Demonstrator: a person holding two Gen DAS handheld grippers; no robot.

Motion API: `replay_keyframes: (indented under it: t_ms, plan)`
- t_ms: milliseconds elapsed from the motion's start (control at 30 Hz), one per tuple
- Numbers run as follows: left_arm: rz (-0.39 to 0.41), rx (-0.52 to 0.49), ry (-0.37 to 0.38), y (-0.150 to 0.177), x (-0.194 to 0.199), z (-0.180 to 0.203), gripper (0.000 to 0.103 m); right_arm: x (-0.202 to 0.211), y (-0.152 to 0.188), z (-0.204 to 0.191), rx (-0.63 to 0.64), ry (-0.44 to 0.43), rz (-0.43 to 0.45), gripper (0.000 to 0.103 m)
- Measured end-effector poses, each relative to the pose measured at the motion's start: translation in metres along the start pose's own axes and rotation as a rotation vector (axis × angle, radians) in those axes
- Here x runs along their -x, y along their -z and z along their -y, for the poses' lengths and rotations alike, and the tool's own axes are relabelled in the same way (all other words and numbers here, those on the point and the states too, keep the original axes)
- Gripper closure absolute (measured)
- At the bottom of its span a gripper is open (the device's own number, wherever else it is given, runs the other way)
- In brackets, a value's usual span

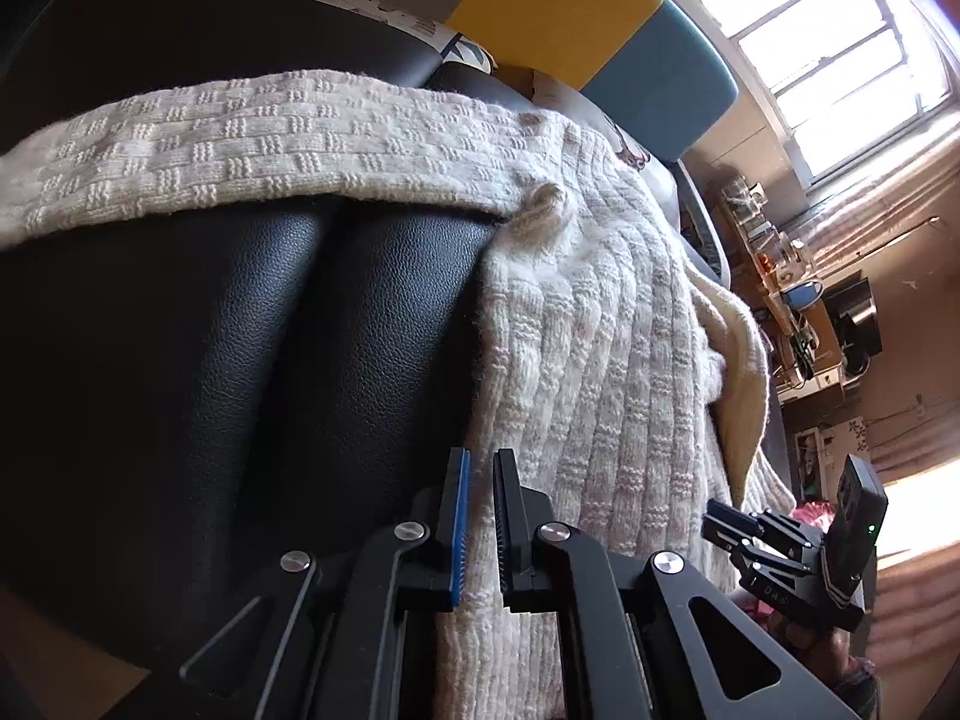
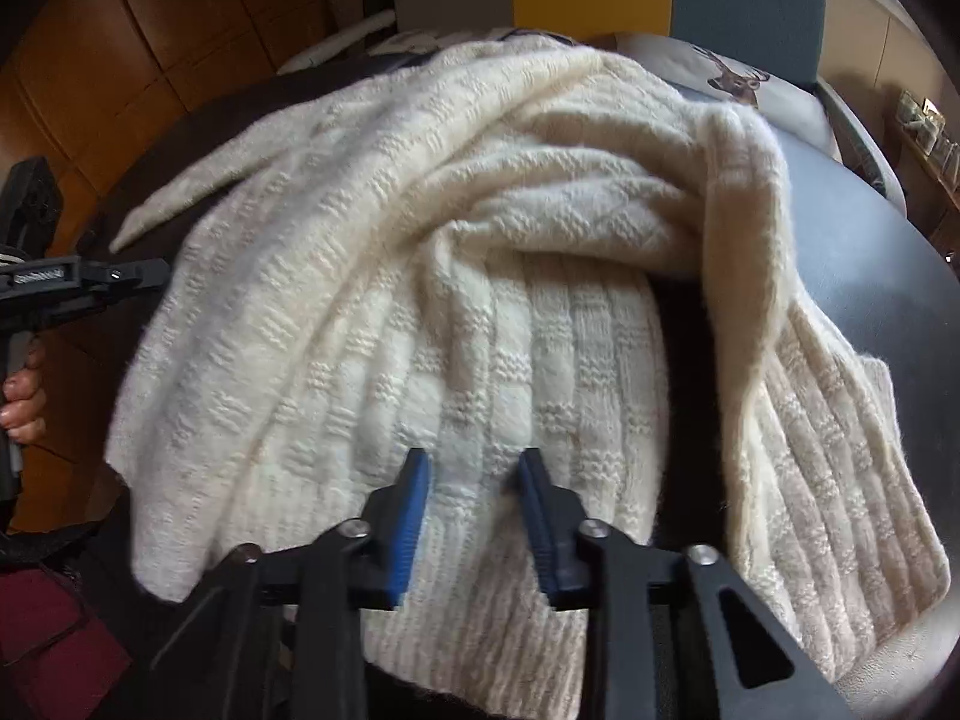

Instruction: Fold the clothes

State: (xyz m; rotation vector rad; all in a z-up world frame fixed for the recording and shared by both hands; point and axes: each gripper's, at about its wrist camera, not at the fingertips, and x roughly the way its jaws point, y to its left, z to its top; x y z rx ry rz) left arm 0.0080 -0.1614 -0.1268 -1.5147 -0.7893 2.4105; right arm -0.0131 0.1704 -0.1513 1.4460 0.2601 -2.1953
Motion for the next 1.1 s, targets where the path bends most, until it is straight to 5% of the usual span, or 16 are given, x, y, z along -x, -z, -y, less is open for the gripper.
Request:
replay_keyframes:
  t_ms: [133,400,533,633,700,767,967,1100]
  plan:
    - [-0.023,-0.090,-0.105,0.006,-0.016,0.015,0.096,-0.002,0.005,0.003,0.022,0.070,-0.009,0.082]
    - [0.022,-0.101,-0.229,-0.018,-0.023,0.014,0.100,-0.002,0.008,0.010,0.010,0.130,-0.014,0.082]
    - [0.047,-0.090,-0.226,-0.026,-0.015,0.009,0.100,0.000,0.011,0.014,-0.006,0.147,-0.008,0.086]
    - [0.077,-0.045,-0.136,-0.031,0.003,0.005,0.100,0.000,0.008,0.014,0.005,0.154,-0.017,0.086]
    - [0.097,-0.018,-0.062,-0.034,0.013,0.003,0.091,0.007,0.002,0.019,-0.020,0.102,-0.005,0.083]
    - [0.095,-0.043,-0.072,-0.039,0.009,0.007,0.081,0.019,-0.008,0.024,-0.021,0.053,0.041,0.082]
    - [0.019,-0.117,-0.208,-0.046,-0.027,0.030,0.080,0.020,-0.065,0.043,-0.066,0.029,0.133,0.074]
    - [0.043,-0.139,-0.260,-0.051,-0.039,0.036,0.064,-0.008,-0.077,0.069,-0.234,-0.034,0.113,0.074]
